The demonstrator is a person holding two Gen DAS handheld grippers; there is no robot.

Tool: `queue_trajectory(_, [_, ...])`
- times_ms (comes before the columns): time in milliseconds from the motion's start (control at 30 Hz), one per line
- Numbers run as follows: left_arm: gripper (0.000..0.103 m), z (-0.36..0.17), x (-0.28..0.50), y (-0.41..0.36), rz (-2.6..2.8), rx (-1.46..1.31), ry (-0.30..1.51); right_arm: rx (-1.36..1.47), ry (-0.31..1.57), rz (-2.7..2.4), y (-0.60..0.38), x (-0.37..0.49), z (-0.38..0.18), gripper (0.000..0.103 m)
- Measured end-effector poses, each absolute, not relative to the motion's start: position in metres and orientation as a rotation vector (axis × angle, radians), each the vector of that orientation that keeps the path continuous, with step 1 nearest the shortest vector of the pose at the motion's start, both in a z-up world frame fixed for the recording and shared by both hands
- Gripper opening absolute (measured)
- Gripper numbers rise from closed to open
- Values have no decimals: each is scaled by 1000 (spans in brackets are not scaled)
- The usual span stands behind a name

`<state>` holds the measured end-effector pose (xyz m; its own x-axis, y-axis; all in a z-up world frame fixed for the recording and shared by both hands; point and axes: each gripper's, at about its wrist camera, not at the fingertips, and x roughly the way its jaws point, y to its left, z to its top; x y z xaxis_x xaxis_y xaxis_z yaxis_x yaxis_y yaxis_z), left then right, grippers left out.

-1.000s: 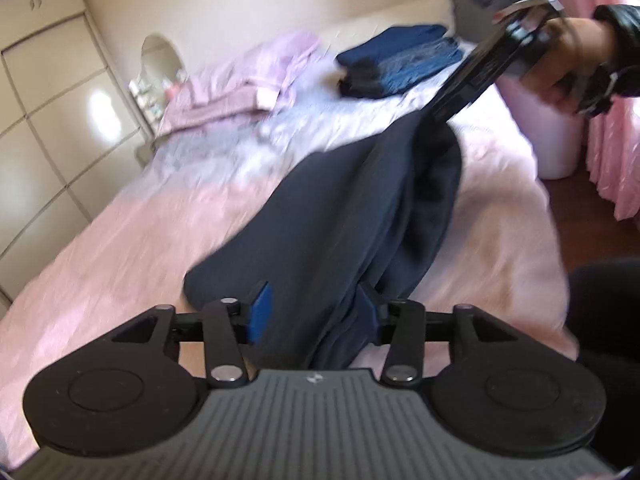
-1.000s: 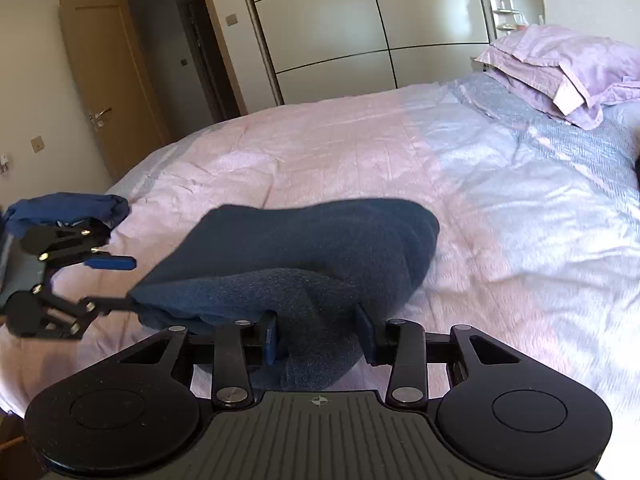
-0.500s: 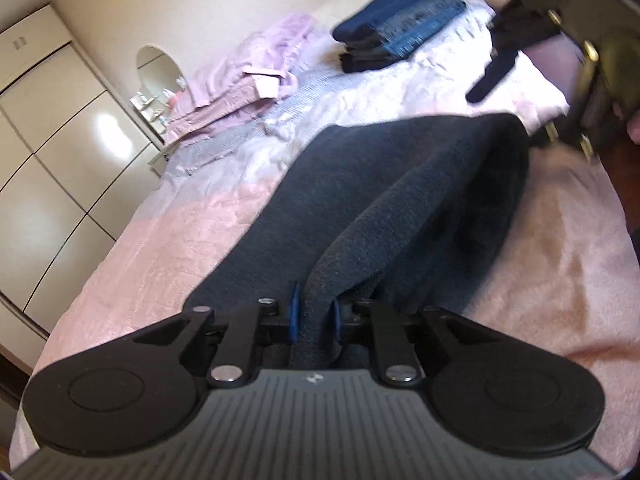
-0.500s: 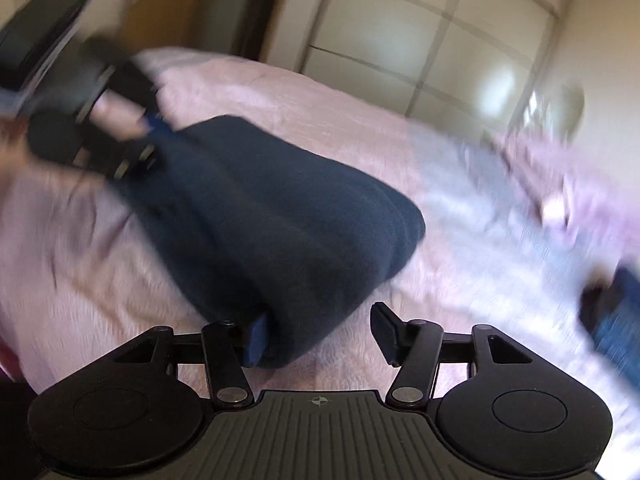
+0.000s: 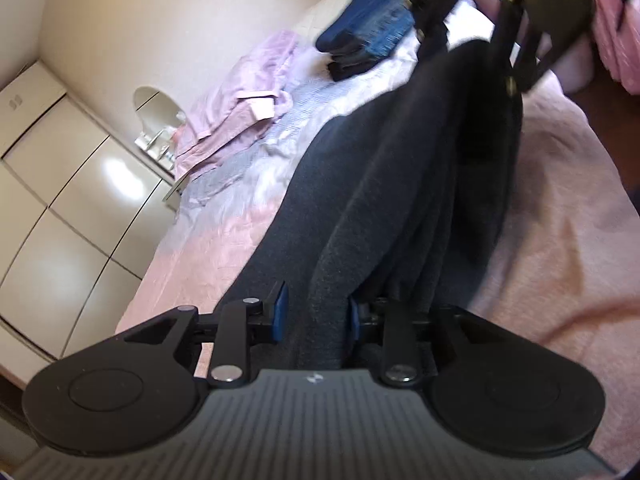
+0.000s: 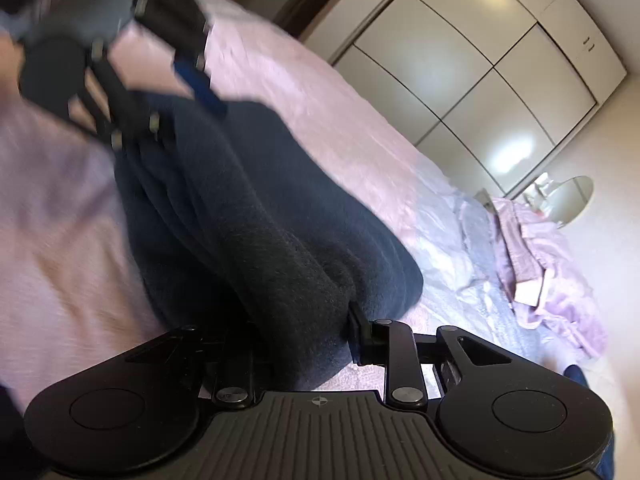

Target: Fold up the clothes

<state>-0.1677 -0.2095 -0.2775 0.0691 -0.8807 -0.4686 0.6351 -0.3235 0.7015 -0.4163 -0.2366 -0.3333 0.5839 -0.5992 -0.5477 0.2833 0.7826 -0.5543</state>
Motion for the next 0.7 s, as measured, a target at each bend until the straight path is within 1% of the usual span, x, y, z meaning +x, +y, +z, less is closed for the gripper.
queue_trajectory(67, [27,-298,-172,-210,-1566,1165,-336,-432,818,-505,-236,-422,-339,27])
queue_trajectory(133, [27,-315,-173,-208,-1552,1203,-400,-436,869,-472,-242,-424,-364,28])
queue_trajectory(267, [27,-324,-164,-197,-1519,1259,-461,-510,845,-470,-235,-437,-386,30])
queue_trajectory(367, [26,-331,-148,-192,-1512,1250,-433,-576,831,-479,-227,-443,-394,31])
queue_trajectory(500, [26,-331,-150,-188,-1479,1261,-427,-603,824,-492,-226,-448,-402,33])
queue_trajectory(633, [26,-330,-147,-185,-1482,1257,-418,-550,821,-515,-225,-450,-396,40])
queue_trajectory(700, [29,-323,-141,-180,-1476,1237,-376,-545,840,-524,-220,-451,-389,42])
